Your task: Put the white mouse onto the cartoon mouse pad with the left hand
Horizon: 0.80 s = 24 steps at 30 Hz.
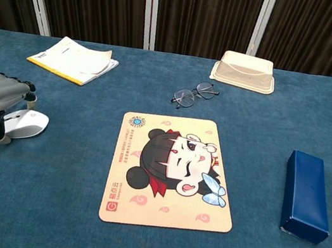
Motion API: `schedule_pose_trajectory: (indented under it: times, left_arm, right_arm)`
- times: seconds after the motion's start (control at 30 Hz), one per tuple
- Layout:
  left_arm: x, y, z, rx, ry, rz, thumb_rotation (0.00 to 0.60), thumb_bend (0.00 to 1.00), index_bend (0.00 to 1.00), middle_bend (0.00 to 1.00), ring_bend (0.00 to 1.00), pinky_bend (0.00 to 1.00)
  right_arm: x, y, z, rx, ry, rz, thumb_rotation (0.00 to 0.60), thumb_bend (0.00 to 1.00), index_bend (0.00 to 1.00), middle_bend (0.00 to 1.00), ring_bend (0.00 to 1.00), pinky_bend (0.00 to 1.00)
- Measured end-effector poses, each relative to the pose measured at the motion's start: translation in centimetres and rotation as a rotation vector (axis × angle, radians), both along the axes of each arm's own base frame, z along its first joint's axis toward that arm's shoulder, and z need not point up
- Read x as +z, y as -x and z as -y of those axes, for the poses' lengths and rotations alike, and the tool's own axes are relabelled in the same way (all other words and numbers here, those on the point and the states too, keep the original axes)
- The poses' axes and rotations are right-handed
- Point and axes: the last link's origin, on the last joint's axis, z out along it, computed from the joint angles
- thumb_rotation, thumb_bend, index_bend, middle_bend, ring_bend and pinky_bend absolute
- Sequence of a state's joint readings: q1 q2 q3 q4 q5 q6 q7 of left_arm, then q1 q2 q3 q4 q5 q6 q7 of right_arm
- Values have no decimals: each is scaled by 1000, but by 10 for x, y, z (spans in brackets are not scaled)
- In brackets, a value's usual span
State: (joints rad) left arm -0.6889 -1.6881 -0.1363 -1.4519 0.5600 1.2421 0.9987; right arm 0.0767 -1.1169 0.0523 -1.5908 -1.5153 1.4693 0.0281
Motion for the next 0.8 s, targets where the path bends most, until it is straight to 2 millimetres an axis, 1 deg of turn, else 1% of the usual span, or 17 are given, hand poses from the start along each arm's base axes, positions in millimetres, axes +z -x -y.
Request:
schedule_pose_trajectory:
  times: [0.1,0.2,0.4,0.8]
  left_arm:
    - [-2,0,0,0,2,-2,600,425,384,0,0,0]
    - [-4,-2,1,-4,3,10,600,454,415,0,0,0]
    - [-4,-10,1,-53,4,33,600,457,446,0,0,0]
    - [8,-33,-4,-196,16,16,600,456,454,0,0,0]
  right_arm:
    - [0,0,0,0,0,0,600,62,0,0,0,0]
    - [0,0,0,0,0,0,600,63,0,0,0,0]
    - [0,0,0,0,1,-1,600,63,0,0,0,0]
    - [0,0,0,-1,1,-1,600,62,0,0,0,0]
